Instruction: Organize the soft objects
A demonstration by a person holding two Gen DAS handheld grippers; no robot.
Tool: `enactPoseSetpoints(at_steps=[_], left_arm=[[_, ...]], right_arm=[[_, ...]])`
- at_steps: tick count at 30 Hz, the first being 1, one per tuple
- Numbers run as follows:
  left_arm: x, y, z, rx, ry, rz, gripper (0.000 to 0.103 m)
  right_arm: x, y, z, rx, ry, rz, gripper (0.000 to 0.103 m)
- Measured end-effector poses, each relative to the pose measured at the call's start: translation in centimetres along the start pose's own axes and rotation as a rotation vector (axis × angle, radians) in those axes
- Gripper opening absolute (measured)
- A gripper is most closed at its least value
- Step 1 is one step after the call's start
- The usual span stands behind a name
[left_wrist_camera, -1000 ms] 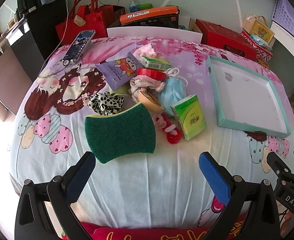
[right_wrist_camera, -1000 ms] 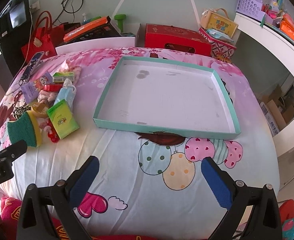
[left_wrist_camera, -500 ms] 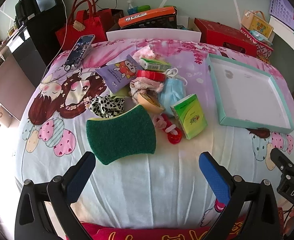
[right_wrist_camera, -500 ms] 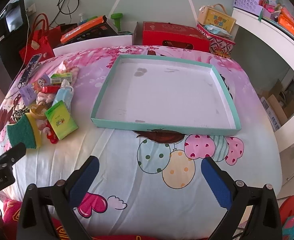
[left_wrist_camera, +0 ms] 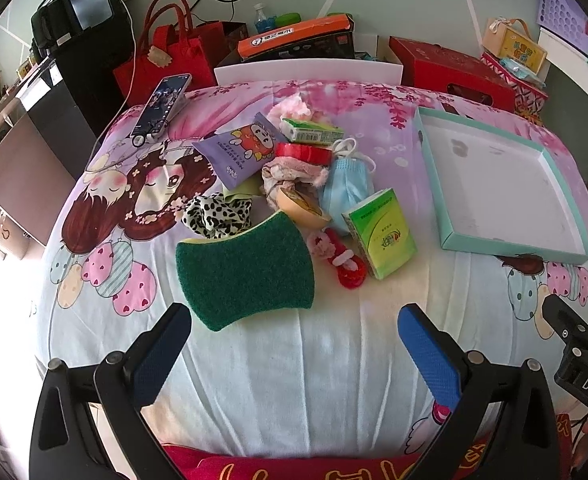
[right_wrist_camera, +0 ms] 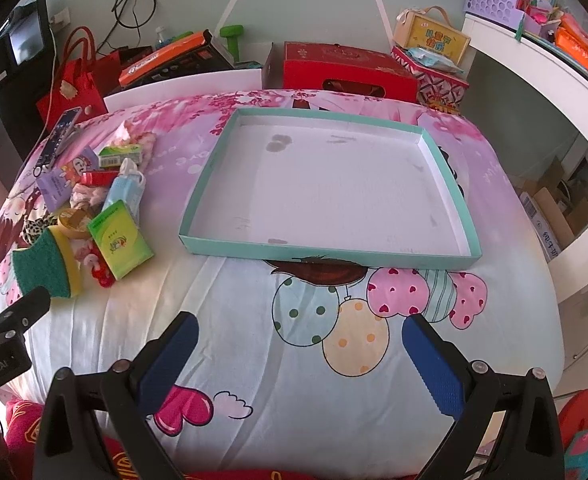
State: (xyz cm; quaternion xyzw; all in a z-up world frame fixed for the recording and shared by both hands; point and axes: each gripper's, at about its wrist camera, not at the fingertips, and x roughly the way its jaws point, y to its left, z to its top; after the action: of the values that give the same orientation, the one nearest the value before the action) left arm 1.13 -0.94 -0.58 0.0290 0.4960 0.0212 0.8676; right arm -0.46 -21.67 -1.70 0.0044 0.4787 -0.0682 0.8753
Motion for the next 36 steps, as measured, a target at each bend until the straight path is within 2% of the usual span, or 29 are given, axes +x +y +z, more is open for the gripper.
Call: enactPoseSetpoints(at_steps=[14,20,22,24,30,33,36], left_arm=[[0.0,0.0,-0.1,-0.003,0.000,-0.005,0.103],[0.1,0.6,-0.1,-0.030,0.012,-0.038,0.103],[0.0,1.2,0.0,-0.052,0.011,-0.079,0.103],[-0.2,2.0,0.5,-0.076,0.005,-0.127,0.103],[-0.8,5.6,2.9,-0.158,-0.049,-0.152,0.103],[-0.2,7.8,3.4,-0.223,-0.041,-0.192,0.103],[1.2,9.1,3.1,-0.263,-0.023,-0.236,0.103]], right_arm=[[0.1,-0.1,-0.1,0.001,0.006,0.002,0.103],[0.3,0.0,0.0,0.002,0.013,0.013,0.103],[0.0,-0.2,0.3,0.007,0.005,0.022,0.103],[-0.8,0.0,1.1,0.001,-0.027,0.044,0.103],[-2.8,1.7,4.9,-0.019,-0.113,0.186,0.103],[-2.1,3.7,6.3,-0.036,-0.117,0.240,0.103],[-0.3,6.2,6.5,-0.069,-0.084,0.287,0.103]])
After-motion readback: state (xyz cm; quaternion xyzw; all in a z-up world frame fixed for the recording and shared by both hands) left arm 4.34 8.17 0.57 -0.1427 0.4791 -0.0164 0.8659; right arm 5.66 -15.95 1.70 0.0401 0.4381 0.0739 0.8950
